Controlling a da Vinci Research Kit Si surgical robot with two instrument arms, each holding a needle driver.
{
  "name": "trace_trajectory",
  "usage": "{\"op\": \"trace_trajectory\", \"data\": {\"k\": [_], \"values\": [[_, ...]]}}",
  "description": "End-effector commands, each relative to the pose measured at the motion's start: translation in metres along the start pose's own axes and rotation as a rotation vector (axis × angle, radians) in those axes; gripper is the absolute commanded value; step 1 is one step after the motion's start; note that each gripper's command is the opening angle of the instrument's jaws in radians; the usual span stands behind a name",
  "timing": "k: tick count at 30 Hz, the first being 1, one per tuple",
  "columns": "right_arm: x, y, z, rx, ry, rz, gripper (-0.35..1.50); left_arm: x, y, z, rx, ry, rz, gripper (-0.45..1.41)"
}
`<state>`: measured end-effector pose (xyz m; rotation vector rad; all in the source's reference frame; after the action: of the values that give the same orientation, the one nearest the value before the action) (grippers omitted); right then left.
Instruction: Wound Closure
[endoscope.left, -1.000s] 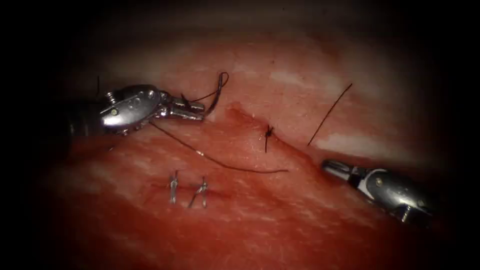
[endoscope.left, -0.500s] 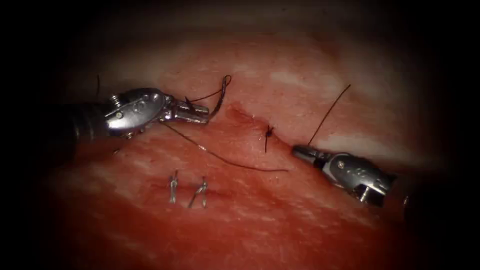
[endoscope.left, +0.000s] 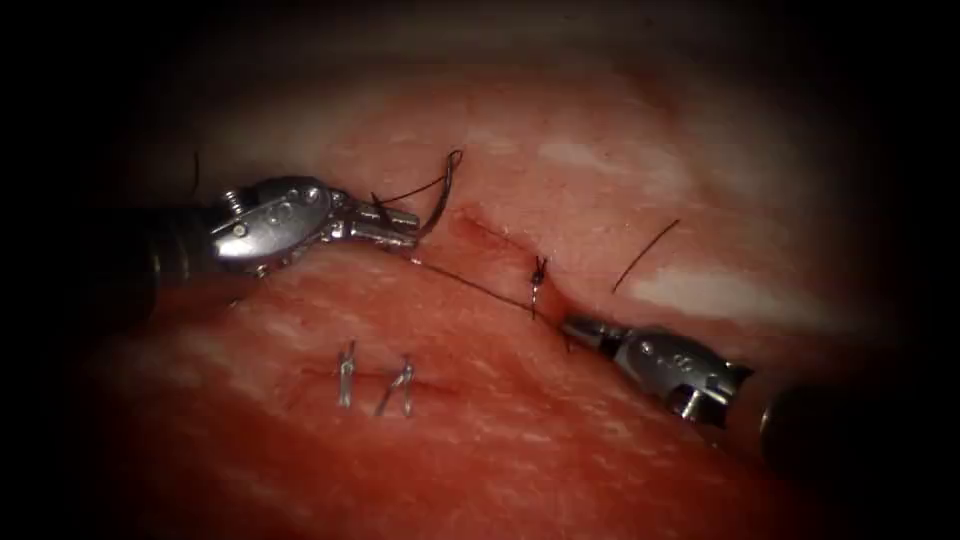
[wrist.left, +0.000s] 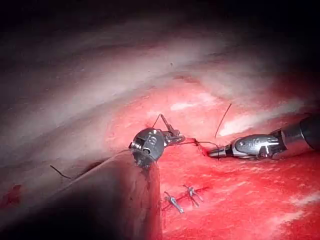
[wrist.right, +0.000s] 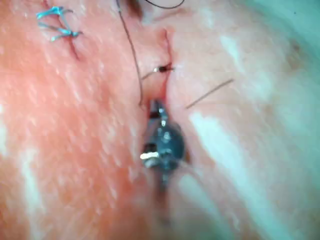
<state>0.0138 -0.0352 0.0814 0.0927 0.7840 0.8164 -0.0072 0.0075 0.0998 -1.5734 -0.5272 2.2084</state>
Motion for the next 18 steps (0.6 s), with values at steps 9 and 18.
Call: {"op": "trace_trajectory", "data": {"k": [9,18], "values": [[0.0010,-0.0009,-0.0004,0.031,-0.008,0.021,-0.35,-0.0005,-0.0002,0.0008,-0.001,0.001,0.001,-0.45],[0.0051,0.0001,-0.0044,0.003,0.115,0.030,0.19,-0.0005,-0.0002,0.0008,-0.001,0.001,0.001,-0.45]]}}
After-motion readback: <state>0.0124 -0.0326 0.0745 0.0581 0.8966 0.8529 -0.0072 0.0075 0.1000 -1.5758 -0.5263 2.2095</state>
